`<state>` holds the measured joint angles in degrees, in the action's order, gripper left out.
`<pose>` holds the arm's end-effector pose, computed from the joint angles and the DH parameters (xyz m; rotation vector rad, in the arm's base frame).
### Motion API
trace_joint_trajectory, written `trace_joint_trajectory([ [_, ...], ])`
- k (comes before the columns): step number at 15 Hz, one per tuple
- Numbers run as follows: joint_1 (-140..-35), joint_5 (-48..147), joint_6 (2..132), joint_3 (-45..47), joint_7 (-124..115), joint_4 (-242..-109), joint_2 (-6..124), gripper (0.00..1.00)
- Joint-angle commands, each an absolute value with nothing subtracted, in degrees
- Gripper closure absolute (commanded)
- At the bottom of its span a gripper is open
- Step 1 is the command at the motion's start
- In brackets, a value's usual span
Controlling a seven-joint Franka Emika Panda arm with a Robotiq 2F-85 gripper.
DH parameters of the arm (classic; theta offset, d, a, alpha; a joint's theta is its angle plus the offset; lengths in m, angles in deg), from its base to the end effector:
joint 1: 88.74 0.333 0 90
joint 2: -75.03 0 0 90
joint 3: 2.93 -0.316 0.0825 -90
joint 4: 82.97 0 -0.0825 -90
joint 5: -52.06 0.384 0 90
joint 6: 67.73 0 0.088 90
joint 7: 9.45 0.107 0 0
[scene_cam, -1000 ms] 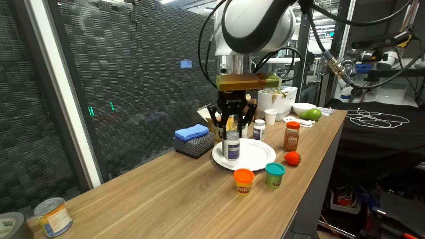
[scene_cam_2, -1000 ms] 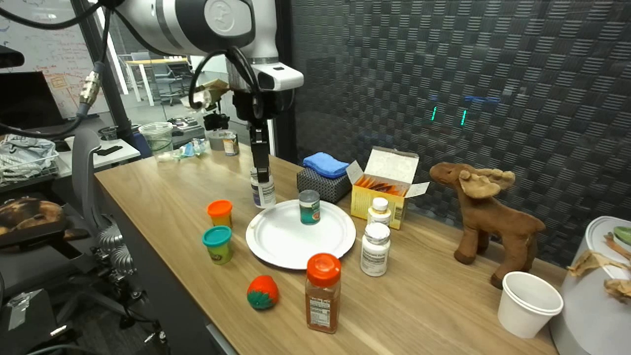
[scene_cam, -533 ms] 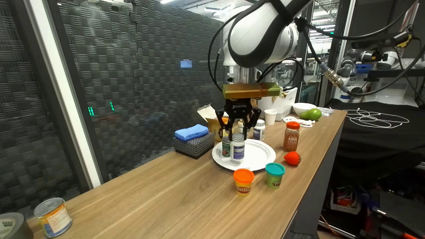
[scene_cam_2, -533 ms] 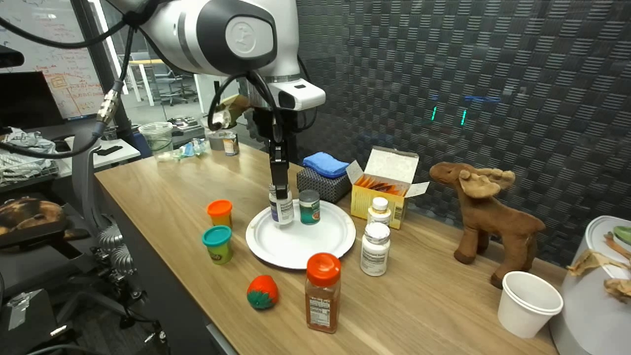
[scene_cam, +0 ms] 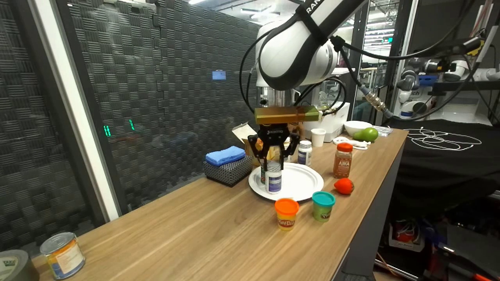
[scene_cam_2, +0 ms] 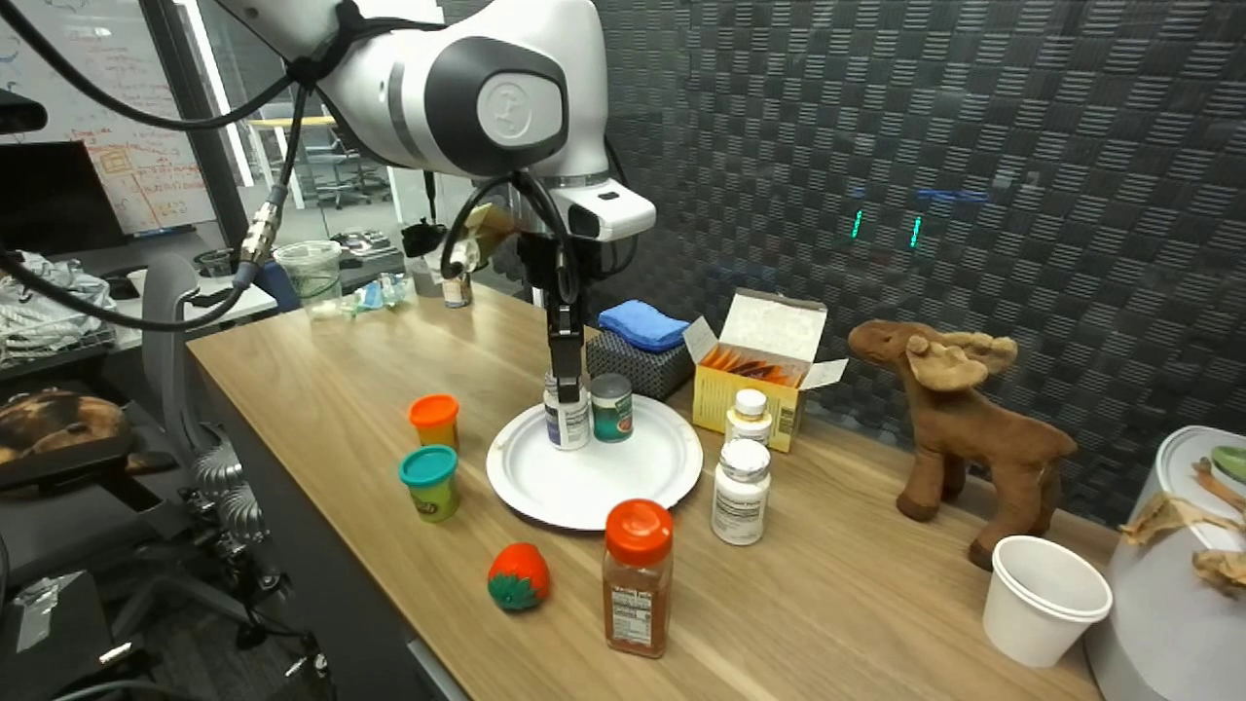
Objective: Pick up all the objects surrounding the white plate and arrange them on the plate
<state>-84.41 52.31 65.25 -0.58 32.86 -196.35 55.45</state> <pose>0.6085 0.0220 0.2950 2.9398 -1.0806 0.0072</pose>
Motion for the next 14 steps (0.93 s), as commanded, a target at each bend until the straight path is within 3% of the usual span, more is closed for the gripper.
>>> trace_joint_trajectory([
  [1,-83.9,53.8,65.6,-0.7,32.9,-193.9,54.1,0.80],
  [5,-83.5,53.5,65.3,-0.7,33.1,-193.6,53.9,0.78],
  [6,-83.3,53.3,64.5,-0.7,33.0,-193.6,53.9,0.30],
  [7,-83.0,52.7,64.1,-0.6,33.3,-193.9,54.2,0.30],
  [11,-80.1,49.6,61.7,-0.3,36.7,-198.2,59.8,0.01],
  [14,-77.9,47.1,61.6,-1.7,39.6,-202.9,64.6,0.00],
])
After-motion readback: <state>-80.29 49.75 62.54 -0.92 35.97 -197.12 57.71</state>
